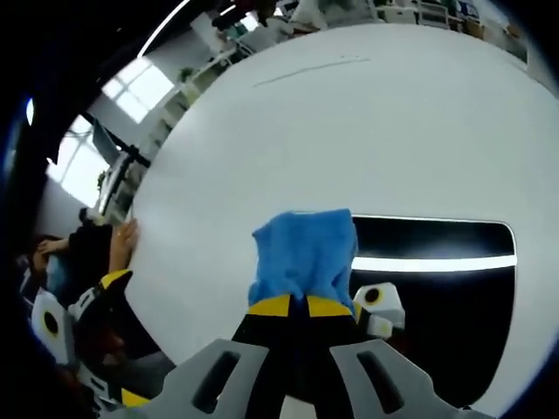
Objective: Wipe the mirror surface with the cleaning cloth until all visible marks leave the cleaned area.
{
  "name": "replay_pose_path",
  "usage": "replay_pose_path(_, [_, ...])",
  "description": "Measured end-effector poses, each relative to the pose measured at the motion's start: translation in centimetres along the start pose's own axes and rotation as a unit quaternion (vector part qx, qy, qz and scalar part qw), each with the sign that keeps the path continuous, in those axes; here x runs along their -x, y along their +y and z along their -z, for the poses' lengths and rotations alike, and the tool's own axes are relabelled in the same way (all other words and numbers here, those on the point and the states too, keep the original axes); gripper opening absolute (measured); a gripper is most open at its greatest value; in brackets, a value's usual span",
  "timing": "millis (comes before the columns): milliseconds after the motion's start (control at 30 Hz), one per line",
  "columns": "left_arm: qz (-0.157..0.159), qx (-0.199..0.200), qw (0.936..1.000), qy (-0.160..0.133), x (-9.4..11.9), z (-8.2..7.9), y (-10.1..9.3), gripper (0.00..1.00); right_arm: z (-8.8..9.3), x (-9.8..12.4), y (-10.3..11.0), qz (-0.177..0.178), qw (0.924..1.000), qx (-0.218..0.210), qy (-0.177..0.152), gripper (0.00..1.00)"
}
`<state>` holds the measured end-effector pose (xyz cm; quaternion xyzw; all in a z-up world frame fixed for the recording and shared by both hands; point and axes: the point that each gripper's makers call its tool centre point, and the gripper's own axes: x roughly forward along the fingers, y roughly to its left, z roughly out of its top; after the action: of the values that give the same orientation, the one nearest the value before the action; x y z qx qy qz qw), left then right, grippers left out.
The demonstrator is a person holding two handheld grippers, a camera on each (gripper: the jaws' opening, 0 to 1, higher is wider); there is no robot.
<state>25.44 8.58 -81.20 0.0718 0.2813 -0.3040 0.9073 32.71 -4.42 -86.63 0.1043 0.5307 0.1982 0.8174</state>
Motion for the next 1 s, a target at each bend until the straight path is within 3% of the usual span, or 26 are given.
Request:
replay_pose_path(233, [-0.009, -0.003, 0.9999, -0.007, 0.1, -0.2, 0.4, 1.0, 0.4, 1.1, -1.9, 0.0, 1.0, -0.004, -0.001, 0.0])
replay_pose_path(300, [-0.023, -0.003, 0.9997, 0.003, 0.1, 0.2, 0.9, 1.0, 0.8, 1.8, -3.2, 0.008, 1.0, -0.004, 0.004, 0.0])
replay_pose_path(400, [-0.014, -0.006, 0.9999, 0.0, 0.1, 0.0, 0.5, 1.0, 0.8, 2.3, -4.2, 0.003, 1.0, -0.009, 0.002, 0.0])
replay_pose_path(500, [-0.018, -0.008, 0.9998, -0.002, 0.1, 0.0, 0.7, 1.0, 0.7, 2.7, -5.4, 0.014, 0.9998, 0.012, 0.003, 0.0])
replay_pose_path(567, [-0.022, 0.002, 0.9998, -0.003, 0.1, 0.0, 1.0, 1.0, 0.5, 3.1, -6.4, 0.014, 0.9999, 0.001, 0.001, 0.0])
replay_pose_path(600, [-0.016, 0.005, 0.9998, -0.005, 0.1, -0.1, 0.8, 1.0, 0.5, 3.2, -6.5, 0.002, 0.9995, -0.03, -0.005, 0.0])
replay_pose_path(667, [-0.003, -0.007, 1.0, 0.003, -0.1, 0.2, 0.1, 1.0, 0.6, 3.5, -7.4, 0.009, 0.9996, -0.026, -0.007, 0.0])
replay_pose_path(1000, [-0.003, 0.009, 0.9999, 0.009, -0.1, 0.5, 0.2, 1.0, 0.8, 4.3, -9.6, 0.025, 0.9987, -0.041, -0.014, 0.0])
